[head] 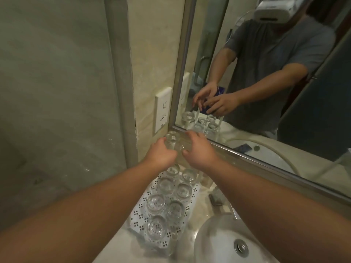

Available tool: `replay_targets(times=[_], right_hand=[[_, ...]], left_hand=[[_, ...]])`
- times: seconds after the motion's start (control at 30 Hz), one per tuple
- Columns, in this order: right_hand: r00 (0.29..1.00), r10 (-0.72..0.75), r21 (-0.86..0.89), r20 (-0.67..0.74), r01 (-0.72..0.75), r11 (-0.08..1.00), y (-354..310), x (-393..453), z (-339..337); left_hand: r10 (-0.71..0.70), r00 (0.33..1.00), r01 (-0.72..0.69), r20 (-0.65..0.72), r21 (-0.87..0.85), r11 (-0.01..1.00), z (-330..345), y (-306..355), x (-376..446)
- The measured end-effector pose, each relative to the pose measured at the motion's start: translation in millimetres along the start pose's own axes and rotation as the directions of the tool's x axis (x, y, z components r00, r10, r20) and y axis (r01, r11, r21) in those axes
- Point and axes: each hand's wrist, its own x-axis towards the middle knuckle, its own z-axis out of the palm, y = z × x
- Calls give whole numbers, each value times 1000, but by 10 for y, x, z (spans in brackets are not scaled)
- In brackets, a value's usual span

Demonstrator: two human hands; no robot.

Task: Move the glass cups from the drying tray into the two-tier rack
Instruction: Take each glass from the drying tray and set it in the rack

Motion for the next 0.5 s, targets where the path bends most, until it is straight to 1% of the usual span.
replay_targets(times=[0.07,0.2,0.23,0.4,0.5], right_hand=[[1000,-20,-22,20,21,1000,-32,144,8],[994,-71,-80,87,78,994,-84,457,75],[992,-77,-98,102,87,991,-96,530,97],[976,-118,-229,181,158,961,-142,785,180],[966,-107,-294,237,176,939,-160,886,268]], left_hand=[[5,1000,-5,3,38,999,-15,4,97],[6,1000,-6,2,236,972,-45,-38,301],[-2,1000,1,4,263,965,-48,-51,338],[-49,998,37,31,310,950,-24,-142,472],[-91,995,73,51,279,957,1,-221,532]])
